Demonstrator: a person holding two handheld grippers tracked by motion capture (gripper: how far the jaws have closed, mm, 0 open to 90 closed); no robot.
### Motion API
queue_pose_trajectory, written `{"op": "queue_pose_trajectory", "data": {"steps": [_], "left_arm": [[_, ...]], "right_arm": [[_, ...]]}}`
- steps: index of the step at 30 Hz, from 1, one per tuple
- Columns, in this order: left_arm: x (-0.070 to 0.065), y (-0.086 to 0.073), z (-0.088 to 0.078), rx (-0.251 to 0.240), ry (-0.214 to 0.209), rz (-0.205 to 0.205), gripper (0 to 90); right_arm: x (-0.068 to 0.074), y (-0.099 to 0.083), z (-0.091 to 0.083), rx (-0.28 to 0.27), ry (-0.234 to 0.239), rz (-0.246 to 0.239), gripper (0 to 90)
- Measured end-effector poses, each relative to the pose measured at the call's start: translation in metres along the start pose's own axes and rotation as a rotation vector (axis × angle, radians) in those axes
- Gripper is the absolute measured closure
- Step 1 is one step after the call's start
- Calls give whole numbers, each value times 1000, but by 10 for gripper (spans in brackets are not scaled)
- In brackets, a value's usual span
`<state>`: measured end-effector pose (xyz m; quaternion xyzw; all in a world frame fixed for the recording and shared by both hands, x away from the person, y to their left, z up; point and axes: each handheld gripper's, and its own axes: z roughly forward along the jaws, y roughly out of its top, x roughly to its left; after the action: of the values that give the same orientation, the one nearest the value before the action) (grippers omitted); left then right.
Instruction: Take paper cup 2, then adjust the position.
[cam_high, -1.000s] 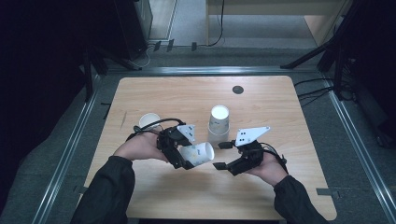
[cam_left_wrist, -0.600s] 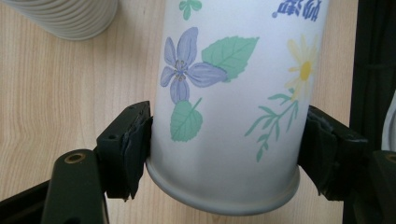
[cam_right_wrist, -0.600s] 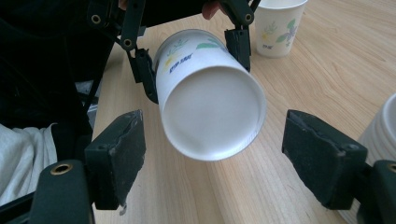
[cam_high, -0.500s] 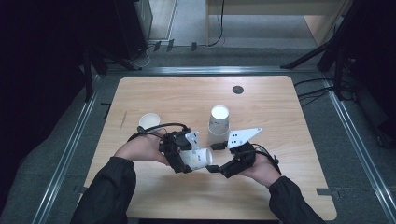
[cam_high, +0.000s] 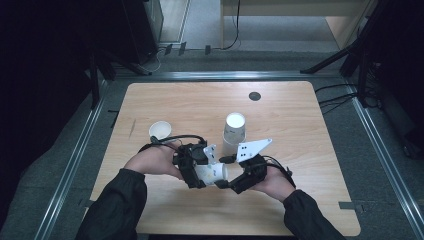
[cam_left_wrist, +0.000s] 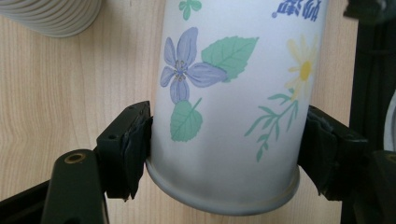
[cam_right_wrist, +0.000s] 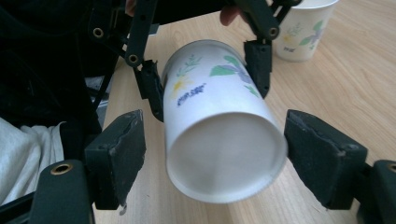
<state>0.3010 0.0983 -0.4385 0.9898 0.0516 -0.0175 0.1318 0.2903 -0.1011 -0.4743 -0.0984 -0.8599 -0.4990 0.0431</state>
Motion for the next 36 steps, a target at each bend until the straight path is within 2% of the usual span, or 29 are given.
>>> {"op": "queue_pose_trajectory", "data": {"steps": [22,26,36], "left_arm": [[-3,3,0,-25,-20,2,247],[-3,4,1,-35,-28,4,248],[-3,2,0,-58,-22,12,240]], "right_arm": [[3,0,12,39,4,-21,284],[3,0,12,41,1,-29,323],[4,2,10,48,-7,-34,331]]}}
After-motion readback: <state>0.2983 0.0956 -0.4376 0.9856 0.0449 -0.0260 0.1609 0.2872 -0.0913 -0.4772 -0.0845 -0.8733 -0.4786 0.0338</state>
